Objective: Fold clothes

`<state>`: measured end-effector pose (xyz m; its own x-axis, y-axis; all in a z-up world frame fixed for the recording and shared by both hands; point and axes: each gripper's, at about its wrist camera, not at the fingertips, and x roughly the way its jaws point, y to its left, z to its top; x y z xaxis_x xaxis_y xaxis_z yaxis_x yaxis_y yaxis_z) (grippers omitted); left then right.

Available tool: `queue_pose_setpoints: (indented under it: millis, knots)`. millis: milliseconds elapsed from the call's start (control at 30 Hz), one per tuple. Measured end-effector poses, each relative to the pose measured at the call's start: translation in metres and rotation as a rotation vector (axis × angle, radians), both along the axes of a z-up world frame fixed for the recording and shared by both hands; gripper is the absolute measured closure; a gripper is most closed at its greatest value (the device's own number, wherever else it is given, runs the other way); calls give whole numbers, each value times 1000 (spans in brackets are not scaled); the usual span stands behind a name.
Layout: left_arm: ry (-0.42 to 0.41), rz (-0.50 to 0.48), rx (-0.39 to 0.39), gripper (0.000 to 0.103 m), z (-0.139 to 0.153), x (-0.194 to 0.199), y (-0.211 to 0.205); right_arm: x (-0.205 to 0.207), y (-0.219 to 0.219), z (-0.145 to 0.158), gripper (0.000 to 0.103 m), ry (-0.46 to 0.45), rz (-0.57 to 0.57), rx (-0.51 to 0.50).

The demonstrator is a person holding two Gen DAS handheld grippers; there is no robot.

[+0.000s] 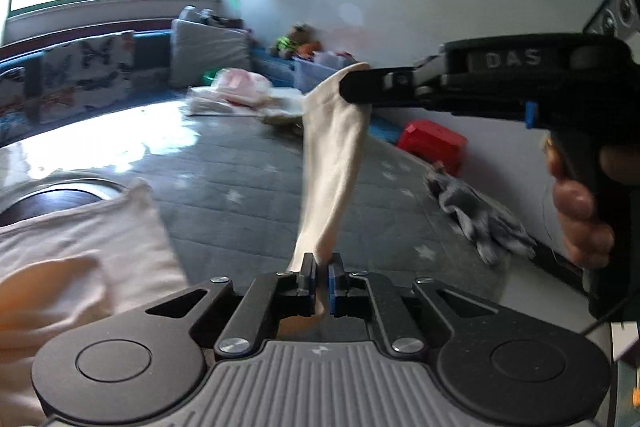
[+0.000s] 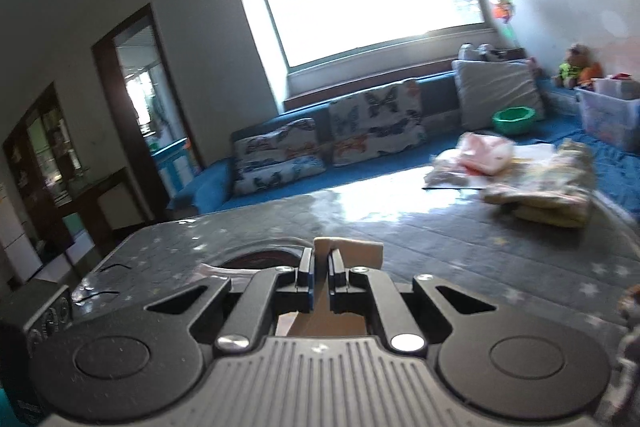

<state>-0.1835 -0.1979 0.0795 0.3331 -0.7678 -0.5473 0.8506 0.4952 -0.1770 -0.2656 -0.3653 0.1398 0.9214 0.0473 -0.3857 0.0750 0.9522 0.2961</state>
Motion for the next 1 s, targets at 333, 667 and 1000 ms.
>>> queue_pose_setpoints:
  millis: [333,667,1000]
  knots:
    - [54,-122,72,95,-27,-32,-20,-41,-39,-48,98,110,-147,49]
    - [78,-207,99,82,-34,-44,-19,-87,-59,-97,96,271,-281,100]
    - [3,-56,119,61,-23,-10,3,-82,-76,-100,83,281,-310,81]
